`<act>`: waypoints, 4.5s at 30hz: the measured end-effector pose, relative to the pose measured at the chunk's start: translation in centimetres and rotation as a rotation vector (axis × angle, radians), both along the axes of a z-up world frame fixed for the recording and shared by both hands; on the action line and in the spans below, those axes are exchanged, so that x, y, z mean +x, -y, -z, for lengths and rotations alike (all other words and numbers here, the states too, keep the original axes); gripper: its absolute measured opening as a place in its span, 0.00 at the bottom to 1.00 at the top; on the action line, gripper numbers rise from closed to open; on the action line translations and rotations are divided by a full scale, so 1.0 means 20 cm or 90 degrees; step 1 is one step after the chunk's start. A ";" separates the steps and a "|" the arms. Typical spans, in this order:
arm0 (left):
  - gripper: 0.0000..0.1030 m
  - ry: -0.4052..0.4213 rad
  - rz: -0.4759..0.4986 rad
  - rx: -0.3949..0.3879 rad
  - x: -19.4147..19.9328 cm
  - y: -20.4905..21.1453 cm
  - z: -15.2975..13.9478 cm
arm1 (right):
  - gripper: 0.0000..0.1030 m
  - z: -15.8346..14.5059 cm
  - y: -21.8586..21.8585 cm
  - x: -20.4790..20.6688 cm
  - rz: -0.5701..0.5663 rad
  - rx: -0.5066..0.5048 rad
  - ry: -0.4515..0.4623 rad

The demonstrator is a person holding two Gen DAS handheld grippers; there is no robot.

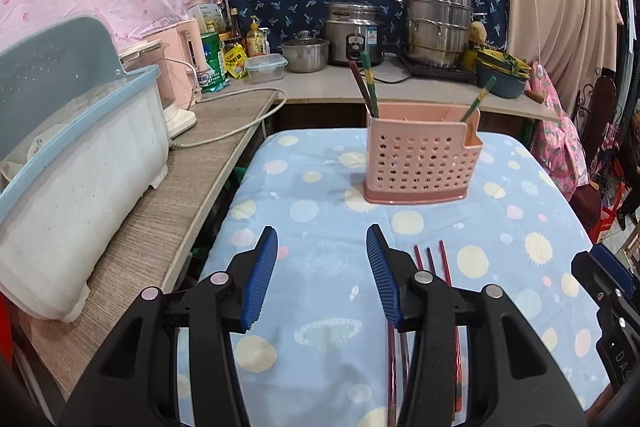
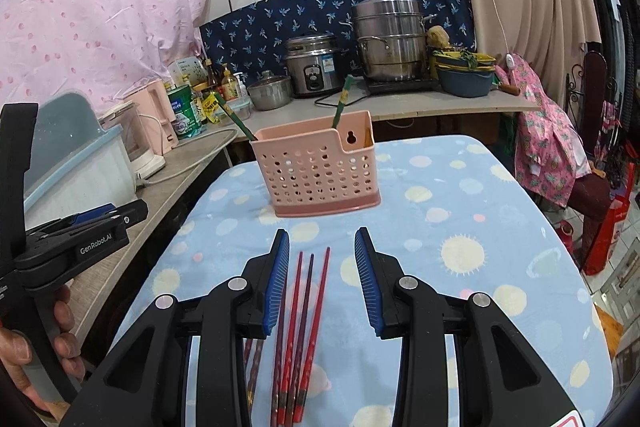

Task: Organize utensils
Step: 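Move both open tools back toward the remaining red chopsticks, then grasp a bright red chopstick at its thick end with the right tool, then grasp a dark red chopstick with the left tool, then lift both held chopsticks and carry them over the pink holder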

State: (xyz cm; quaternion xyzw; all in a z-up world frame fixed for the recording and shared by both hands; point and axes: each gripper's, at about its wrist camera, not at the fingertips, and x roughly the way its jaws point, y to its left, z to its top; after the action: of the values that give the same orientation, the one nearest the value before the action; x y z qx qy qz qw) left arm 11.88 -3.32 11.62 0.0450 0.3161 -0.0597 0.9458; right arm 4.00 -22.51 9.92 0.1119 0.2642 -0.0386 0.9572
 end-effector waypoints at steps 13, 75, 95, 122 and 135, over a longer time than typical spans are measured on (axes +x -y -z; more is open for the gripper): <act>0.47 -0.076 0.007 -0.011 -0.12 -0.01 0.24 | 0.33 0.26 -0.01 -0.13 -0.001 0.017 -0.066; 0.54 -0.214 0.051 -0.026 -0.31 0.01 0.67 | 0.07 0.71 -0.06 -0.22 0.002 0.010 -0.190; 0.54 -0.237 0.063 -0.006 -0.32 0.08 0.76 | 0.07 0.72 -0.05 -0.24 0.003 0.016 -0.188; 0.07 -0.235 0.057 -0.021 -0.30 0.02 0.70 | 0.07 0.62 -0.04 -0.29 0.005 0.015 -0.164; 0.07 -0.172 0.044 -0.067 -0.28 -0.08 0.43 | 0.07 0.30 0.03 -0.32 0.022 0.020 -0.067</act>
State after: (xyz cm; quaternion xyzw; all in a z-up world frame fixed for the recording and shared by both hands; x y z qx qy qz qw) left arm 6.31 -1.69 3.10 -0.0023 0.4353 -0.1147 0.8930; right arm -2.39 -23.21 3.83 0.1294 0.3128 -0.0569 0.9392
